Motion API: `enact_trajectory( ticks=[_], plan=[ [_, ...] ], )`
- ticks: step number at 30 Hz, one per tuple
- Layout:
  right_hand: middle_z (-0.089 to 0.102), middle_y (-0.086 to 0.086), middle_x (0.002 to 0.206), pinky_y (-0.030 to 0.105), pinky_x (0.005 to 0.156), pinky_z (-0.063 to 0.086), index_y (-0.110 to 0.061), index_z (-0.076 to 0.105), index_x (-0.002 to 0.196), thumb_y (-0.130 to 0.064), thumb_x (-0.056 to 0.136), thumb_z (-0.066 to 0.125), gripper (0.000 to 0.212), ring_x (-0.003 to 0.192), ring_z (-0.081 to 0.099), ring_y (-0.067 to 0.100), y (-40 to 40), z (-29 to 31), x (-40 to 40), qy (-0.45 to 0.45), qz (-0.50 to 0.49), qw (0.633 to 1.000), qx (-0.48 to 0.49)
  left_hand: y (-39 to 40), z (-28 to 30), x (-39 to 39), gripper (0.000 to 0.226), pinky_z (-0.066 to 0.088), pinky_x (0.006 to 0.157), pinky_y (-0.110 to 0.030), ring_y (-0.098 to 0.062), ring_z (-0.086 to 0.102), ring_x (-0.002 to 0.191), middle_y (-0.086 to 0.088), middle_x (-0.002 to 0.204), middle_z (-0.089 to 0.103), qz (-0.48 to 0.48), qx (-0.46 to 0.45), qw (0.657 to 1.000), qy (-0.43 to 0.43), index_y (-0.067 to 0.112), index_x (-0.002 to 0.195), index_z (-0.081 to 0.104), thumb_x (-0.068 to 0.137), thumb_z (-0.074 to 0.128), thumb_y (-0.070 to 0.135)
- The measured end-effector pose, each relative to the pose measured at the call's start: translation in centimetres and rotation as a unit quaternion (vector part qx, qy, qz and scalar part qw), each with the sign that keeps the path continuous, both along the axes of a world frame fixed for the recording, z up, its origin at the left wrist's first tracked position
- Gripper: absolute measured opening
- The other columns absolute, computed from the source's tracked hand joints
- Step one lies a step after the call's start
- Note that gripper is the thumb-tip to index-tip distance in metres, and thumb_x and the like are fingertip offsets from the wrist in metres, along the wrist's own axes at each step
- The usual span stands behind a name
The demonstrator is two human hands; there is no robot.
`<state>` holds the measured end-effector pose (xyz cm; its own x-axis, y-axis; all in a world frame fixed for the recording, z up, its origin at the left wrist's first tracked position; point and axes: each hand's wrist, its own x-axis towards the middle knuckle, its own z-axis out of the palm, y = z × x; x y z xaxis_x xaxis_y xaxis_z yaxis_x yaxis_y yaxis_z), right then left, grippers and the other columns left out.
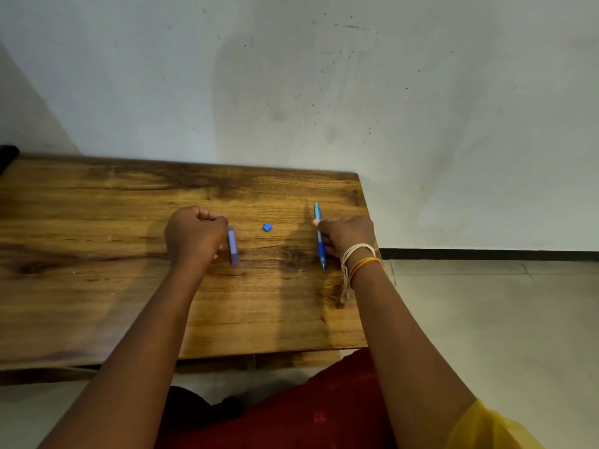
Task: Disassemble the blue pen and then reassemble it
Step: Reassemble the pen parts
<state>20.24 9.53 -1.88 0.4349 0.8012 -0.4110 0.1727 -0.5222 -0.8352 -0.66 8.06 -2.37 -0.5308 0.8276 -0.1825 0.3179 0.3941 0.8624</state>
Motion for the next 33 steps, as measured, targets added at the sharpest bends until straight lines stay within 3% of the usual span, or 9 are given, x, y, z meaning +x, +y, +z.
enact_trajectory(
  ticks=[2,4,7,10,14,18,22,26,33],
  plan=[
    [0.067,0.011,0.062,0.048,0.075,0.060,-0.005,0.067,0.063,-0.025,0.071,0.084,0.027,0.060,0.064,0.024,0.0,0.0,-0.1,-0.061,0.025,0.998,-0.011,-0.2,0.0,-0.4,0.025,0.043,0.044,-0.021,-0.016,0.057,0.043,-0.002,0.057,0.064,-0.009,-0.014,0.999,0.035,0.019,0.062,0.060,0.082,0.071,0.029],
    [0.070,0.013,0.072,0.047,0.076,0.060,-0.003,0.070,0.072,-0.029,0.069,0.084,0.029,0.070,0.069,0.028,0.1,-0.1,-0.4,-0.089,0.040,0.995,-0.025,-0.4,0.0,-0.4,0.036,0.048,0.050,-0.024,-0.020,0.057,0.042,-0.005,0.053,0.063,-0.041,-0.051,0.995,0.073,0.016,0.056,0.056,0.079,0.073,0.038],
    [0.071,0.015,0.085,0.045,0.078,0.059,-0.001,0.070,0.084,-0.033,0.069,0.084,0.037,0.083,0.070,0.032,0.2,-0.5,-0.6,-0.118,0.048,0.991,-0.030,-0.8,-0.3,0.3,0.043,0.046,0.055,-0.028,-0.024,0.061,0.056,-0.005,0.057,0.062,-0.084,-0.080,0.983,0.144,0.013,0.055,0.054,0.072,0.077,0.045],
    [0.071,0.010,0.094,0.033,0.074,0.054,-0.007,0.070,0.092,-0.038,0.075,0.078,0.036,0.088,0.067,0.027,0.1,-0.6,-1.1,-0.176,0.062,0.982,0.004,-1.0,-0.5,0.9,0.041,0.044,0.057,-0.028,-0.028,0.064,0.071,-0.007,0.068,0.065,-0.097,-0.080,0.976,0.176,0.010,0.065,0.058,0.070,0.079,0.044],
    [0.065,0.011,0.104,0.029,0.078,0.048,-0.014,0.069,0.098,-0.025,0.083,0.071,0.019,0.094,0.062,0.024,-0.2,-0.1,-3.3,-0.235,0.113,0.959,0.113,-1.0,-0.6,0.6,0.034,0.055,0.068,-0.034,-0.025,0.067,0.074,-0.004,0.071,0.069,-0.097,-0.077,0.979,0.161,0.011,0.069,0.067,0.073,0.076,0.045],
    [0.057,0.014,0.118,0.034,0.096,0.045,-0.011,0.066,0.116,-0.014,0.088,0.062,0.029,0.104,0.059,0.027,-0.8,-0.2,-5.8,-0.268,0.247,0.919,0.148,-1.2,-0.2,0.4,0.039,0.050,0.056,-0.028,-0.021,0.066,0.062,-0.002,0.059,0.067,-0.097,-0.075,0.979,0.161,0.011,0.061,0.068,0.072,0.074,0.048],
    [0.057,0.016,0.122,0.035,0.101,0.040,-0.006,0.063,0.124,-0.011,0.090,0.056,0.035,0.114,0.055,0.030,-1.0,-0.6,-6.9,-0.316,0.315,0.884,0.136,-0.9,0.2,0.2,0.029,0.055,0.053,-0.031,-0.018,0.069,0.054,-0.001,0.059,0.070,-0.094,-0.070,0.993,0.000,0.011,0.063,0.068,0.074,0.076,0.036],
    [0.058,0.015,0.116,0.035,0.094,0.044,-0.008,0.069,0.114,-0.009,0.091,0.054,0.027,0.109,0.056,0.031,-0.9,-0.8,-7.4,-0.350,0.320,0.872,0.121,-1.1,0.8,0.1,0.011,0.048,0.041,-0.018,-0.010,0.067,0.046,-0.002,0.070,0.072,-0.084,-0.085,0.967,-0.227,0.013,0.082,0.064,0.083,0.072,0.021],
    [0.071,0.012,0.096,0.034,0.084,0.053,-0.008,0.072,0.090,-0.012,0.080,0.065,0.013,0.094,0.066,0.025,-0.6,-0.8,-7.5,-0.307,0.268,0.907,0.101,-1.2,0.8,-0.3,0.027,0.057,0.048,-0.024,-0.014,0.071,0.057,-0.007,0.087,0.071,-0.084,-0.055,0.927,-0.362,0.021,0.114,0.059,0.091,0.062,0.008]
  ],
)
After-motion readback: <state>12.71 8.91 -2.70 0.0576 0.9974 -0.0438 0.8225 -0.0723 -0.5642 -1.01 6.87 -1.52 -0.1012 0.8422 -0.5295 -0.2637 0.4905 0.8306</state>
